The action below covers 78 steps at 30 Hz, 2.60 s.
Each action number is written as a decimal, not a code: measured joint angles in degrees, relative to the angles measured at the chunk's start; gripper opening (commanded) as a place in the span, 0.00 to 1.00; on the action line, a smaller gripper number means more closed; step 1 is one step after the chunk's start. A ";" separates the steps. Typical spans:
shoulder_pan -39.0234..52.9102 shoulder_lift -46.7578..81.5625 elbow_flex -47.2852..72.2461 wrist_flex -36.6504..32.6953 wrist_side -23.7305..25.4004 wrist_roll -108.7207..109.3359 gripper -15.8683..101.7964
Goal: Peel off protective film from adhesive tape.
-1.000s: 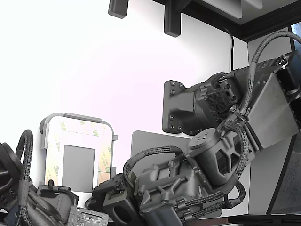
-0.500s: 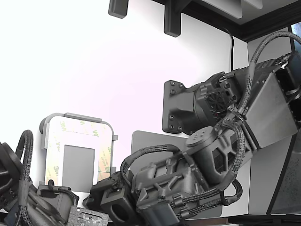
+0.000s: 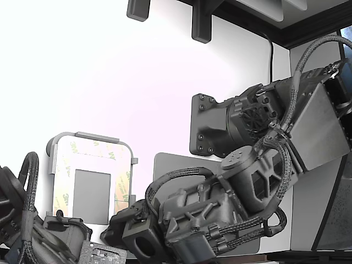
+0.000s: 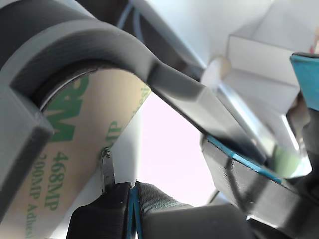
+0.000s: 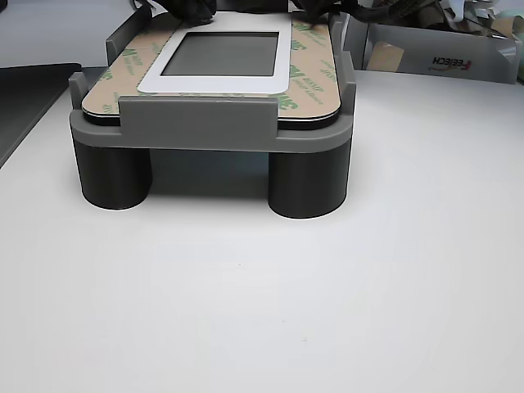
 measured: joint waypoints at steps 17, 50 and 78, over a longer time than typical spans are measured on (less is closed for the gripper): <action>0.00 -1.14 -1.23 0.09 -0.18 -1.67 0.04; -0.09 -0.53 -0.53 -0.35 -0.18 -2.37 0.04; -0.35 0.70 1.93 -2.37 -0.26 -2.11 0.04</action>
